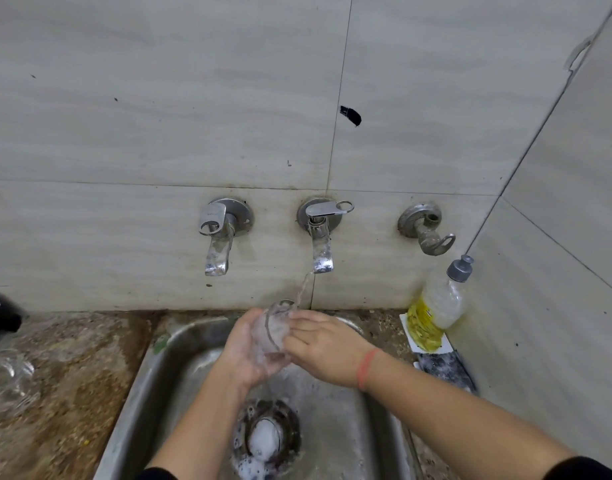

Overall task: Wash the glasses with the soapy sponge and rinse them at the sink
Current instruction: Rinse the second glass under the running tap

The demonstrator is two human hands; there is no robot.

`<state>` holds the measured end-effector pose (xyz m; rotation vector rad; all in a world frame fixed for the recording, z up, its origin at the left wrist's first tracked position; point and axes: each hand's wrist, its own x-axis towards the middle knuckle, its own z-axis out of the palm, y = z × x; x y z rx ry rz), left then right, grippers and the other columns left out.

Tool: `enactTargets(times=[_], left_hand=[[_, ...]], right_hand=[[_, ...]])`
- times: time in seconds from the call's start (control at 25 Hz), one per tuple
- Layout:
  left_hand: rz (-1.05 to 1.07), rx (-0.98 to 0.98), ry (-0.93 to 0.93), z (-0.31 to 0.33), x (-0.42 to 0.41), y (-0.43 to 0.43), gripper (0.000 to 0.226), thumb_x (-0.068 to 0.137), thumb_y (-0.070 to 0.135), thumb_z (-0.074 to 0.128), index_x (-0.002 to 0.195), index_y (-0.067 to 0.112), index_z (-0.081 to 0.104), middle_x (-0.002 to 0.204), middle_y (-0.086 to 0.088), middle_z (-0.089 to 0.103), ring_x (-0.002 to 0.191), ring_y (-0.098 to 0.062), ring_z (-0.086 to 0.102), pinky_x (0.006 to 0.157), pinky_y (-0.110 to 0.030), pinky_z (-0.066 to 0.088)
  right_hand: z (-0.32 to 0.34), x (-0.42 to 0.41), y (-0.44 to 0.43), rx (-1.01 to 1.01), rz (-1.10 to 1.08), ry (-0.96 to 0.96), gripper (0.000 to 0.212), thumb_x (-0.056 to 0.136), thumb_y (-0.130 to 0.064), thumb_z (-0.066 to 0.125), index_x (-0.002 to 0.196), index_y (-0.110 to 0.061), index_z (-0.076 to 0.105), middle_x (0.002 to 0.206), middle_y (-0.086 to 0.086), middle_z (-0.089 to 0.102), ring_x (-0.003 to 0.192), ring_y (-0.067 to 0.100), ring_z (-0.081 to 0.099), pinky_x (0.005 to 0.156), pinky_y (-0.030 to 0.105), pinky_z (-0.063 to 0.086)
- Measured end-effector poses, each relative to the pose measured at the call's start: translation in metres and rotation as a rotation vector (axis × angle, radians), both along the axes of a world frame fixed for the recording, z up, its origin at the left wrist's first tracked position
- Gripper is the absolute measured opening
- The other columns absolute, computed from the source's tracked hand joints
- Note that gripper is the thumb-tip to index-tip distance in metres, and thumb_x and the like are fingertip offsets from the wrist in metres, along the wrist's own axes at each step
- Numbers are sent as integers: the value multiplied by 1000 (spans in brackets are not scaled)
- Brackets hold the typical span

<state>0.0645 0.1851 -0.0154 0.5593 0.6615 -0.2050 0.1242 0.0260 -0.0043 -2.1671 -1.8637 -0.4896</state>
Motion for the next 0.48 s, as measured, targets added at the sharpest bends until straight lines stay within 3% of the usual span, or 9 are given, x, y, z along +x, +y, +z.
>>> enactTargets(times=[0.08, 0.16, 0.2, 0.28, 0.36, 0.4, 0.48], left_hand=[[15, 5, 0, -1, 0, -3, 33, 85, 32, 53, 97, 7, 69, 84, -10, 66, 77, -23, 60, 72, -35, 51], [140, -26, -56, -3, 3, -10, 35, 89, 27, 50, 103, -1, 67, 92, -16, 67, 84, -26, 64, 84, -34, 51], [177, -8, -83, -6, 5, -12, 35, 89, 22, 49, 103, -5, 65, 94, -18, 66, 84, -28, 65, 83, -34, 54], [145, 32, -143, -3, 6, -14, 25, 79, 12, 55, 94, -7, 62, 85, -18, 61, 74, -28, 63, 67, -31, 56], [44, 60, -158, 0, 6, -13, 14, 70, 10, 59, 80, 0, 60, 68, -11, 58, 56, -23, 59, 48, -25, 50], [12, 64, -147, 4, 6, -13, 12, 71, 11, 59, 78, 1, 61, 66, -10, 59, 54, -22, 59, 46, -24, 48], [49, 50, -140, 3, 5, -13, 21, 81, 18, 56, 87, 1, 66, 76, -12, 64, 67, -22, 63, 59, -28, 52]], right_hand=[[3, -20, 11, 66, -176, 227, 12, 88, -19, 52, 81, -12, 60, 76, 5, 64, 78, 23, 59, 100, 36, 43], [13, -35, 24, 83, -382, 515, 27, 92, -28, 38, 89, -10, 58, 83, 12, 66, 82, 31, 59, 87, 42, 45], [13, -36, 23, 38, -370, 540, 28, 93, -31, 37, 94, -12, 58, 91, 13, 66, 89, 32, 58, 87, 43, 43], [10, -29, 10, -34, -146, 242, 24, 94, -32, 46, 106, -16, 59, 107, 9, 67, 104, 25, 57, 101, 40, 40], [5, -8, -3, -52, 37, -66, 26, 95, -31, 49, 106, -13, 64, 108, 7, 69, 109, 22, 60, 108, 35, 37], [7, -4, -4, -35, 32, -84, 26, 95, -31, 47, 100, -12, 65, 101, 7, 70, 102, 22, 63, 107, 34, 37], [10, -16, 8, 43, -158, 132, 30, 94, -32, 42, 87, -12, 64, 83, 6, 68, 84, 21, 62, 101, 35, 41]])
